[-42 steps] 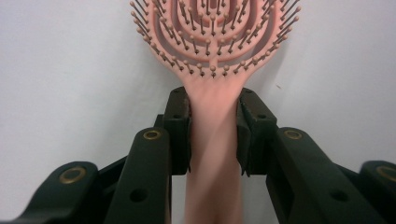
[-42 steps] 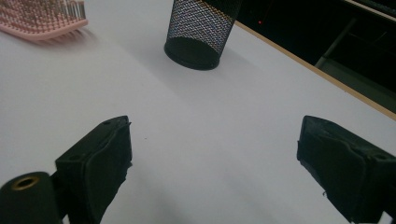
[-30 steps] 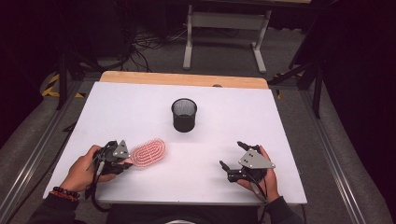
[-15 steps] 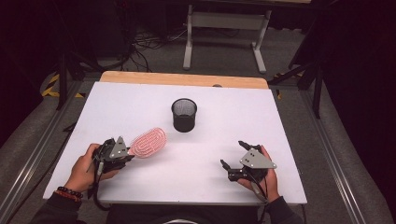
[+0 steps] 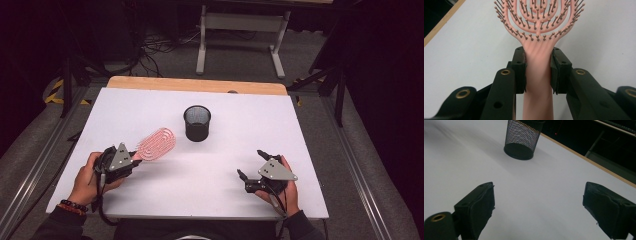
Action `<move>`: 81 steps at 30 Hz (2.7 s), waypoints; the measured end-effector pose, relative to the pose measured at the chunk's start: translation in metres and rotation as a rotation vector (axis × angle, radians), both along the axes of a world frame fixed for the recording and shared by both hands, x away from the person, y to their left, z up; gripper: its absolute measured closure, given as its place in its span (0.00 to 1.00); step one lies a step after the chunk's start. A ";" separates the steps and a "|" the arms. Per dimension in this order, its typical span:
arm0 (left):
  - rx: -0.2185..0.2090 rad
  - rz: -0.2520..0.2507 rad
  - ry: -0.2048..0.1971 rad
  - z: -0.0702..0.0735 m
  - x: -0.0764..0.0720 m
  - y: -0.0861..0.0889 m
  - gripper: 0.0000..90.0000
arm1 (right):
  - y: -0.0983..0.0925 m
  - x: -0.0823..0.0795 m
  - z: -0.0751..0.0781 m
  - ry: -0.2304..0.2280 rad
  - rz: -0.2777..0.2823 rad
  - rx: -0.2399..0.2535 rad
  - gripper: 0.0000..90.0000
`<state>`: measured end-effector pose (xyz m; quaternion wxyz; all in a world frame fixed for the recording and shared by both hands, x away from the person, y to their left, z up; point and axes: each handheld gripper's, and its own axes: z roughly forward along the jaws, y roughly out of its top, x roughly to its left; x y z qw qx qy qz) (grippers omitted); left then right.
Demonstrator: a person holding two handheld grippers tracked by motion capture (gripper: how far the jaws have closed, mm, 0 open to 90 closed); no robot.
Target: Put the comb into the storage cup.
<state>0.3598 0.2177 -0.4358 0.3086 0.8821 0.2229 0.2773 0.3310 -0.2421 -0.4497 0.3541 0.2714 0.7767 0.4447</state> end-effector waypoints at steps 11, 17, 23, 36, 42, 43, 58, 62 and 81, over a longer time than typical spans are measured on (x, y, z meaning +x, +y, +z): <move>-0.025 0.018 -0.038 0.004 -0.003 0.005 0.77 | 0.001 0.001 -0.001 0.002 0.005 -0.012 0.12; -0.045 0.016 -0.068 0.005 -0.005 0.005 0.77 | 0.002 0.001 -0.002 0.007 0.004 -0.012 0.12; -0.059 0.008 -0.105 0.009 -0.009 0.005 0.77 | 0.002 0.001 -0.002 0.006 0.007 -0.014 0.12; -0.167 0.035 -0.220 0.028 -0.019 0.016 0.77 | 0.003 0.001 -0.002 0.008 0.018 -0.021 0.12; -0.177 0.040 -0.218 0.027 -0.018 0.016 0.77 | 0.003 0.001 -0.002 0.008 0.020 -0.022 0.12; -0.180 0.043 -0.219 0.027 -0.018 0.016 0.77 | 0.003 0.001 -0.002 0.009 0.021 -0.021 0.12; -0.279 0.066 -0.239 0.027 -0.019 0.016 0.77 | 0.005 -0.001 0.000 0.008 0.045 -0.020 0.12; -0.299 0.076 -0.253 0.027 -0.019 0.016 0.77 | 0.007 -0.002 -0.001 0.007 0.049 -0.038 0.11; -0.487 0.050 -0.245 0.030 -0.021 0.020 0.77 | 0.009 -0.001 -0.002 0.011 0.045 -0.039 0.11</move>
